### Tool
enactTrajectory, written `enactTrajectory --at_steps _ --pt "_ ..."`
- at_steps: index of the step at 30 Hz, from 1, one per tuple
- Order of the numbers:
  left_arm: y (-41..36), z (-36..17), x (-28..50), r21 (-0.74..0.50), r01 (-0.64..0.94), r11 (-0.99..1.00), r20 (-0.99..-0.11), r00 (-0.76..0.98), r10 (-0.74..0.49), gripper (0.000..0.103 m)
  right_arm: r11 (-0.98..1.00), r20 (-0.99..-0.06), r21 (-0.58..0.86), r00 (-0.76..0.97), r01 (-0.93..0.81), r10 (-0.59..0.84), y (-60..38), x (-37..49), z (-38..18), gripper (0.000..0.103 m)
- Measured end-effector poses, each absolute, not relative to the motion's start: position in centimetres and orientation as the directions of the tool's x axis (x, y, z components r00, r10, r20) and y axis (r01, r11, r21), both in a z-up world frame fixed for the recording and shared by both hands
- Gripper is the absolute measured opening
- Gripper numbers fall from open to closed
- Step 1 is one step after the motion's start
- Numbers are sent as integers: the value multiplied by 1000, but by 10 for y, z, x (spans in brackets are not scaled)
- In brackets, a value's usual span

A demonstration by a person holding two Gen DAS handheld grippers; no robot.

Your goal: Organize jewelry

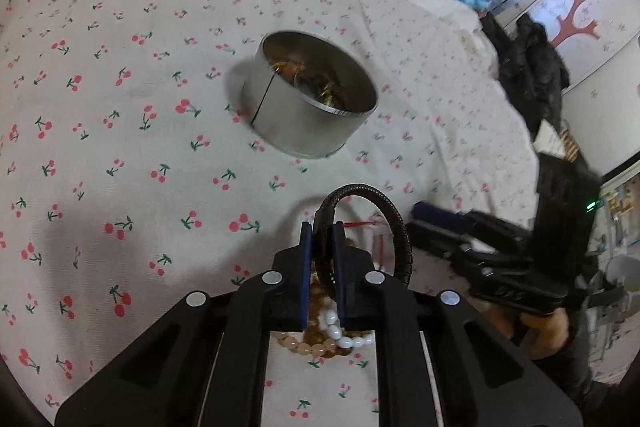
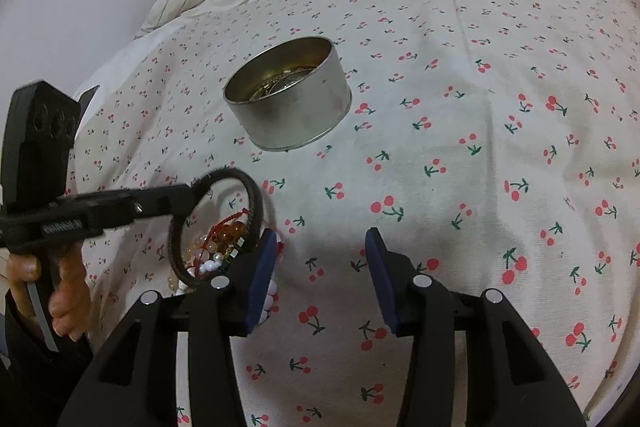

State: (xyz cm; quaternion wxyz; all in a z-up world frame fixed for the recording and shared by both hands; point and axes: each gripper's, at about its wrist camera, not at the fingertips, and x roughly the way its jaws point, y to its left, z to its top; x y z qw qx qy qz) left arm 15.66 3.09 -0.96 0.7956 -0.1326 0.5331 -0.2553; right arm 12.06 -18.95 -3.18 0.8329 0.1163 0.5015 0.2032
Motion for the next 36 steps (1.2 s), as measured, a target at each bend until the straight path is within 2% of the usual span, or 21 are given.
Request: enactTrajectory --at_steps 7,13,14,15,16,17,22,31,36 --pt "59 4 164 -545 190 817 -723 386 -572 9 878 -785 394 396 -272 476 -174 119 -34 46" --pt "60 6 165 -537 184 823 -724 400 -562 9 893 -802 336 407 -300 438 -154 121 -41 44" --pt "58 6 165 -533 185 826 -726 401 -558 9 897 -804 322 413 -304 428 -151 122 -42 36" --pt "58 6 165 -528 184 829 -729 404 -554 9 900 -807 308 417 -307 419 -150 122 -43 19" --pt "58 6 165 -528 183 829 -729 404 -553 9 899 -809 300 414 -319 417 -147 122 -44 8" --pt "58 5 166 -531 180 828 -728 404 -554 9 898 -812 297 409 -326 417 -145 122 -45 6" --pt "61 5 166 -535 173 827 -721 417 -553 9 891 -780 305 449 -337 437 -147 118 -33 5" --pt "65 10 166 -534 177 827 -707 443 -551 9 830 -639 487 536 -271 551 -195 122 -2 5" --pt "57 21 169 -527 213 823 -690 458 -560 9 805 -593 522 559 -280 579 -202 126 11 5"
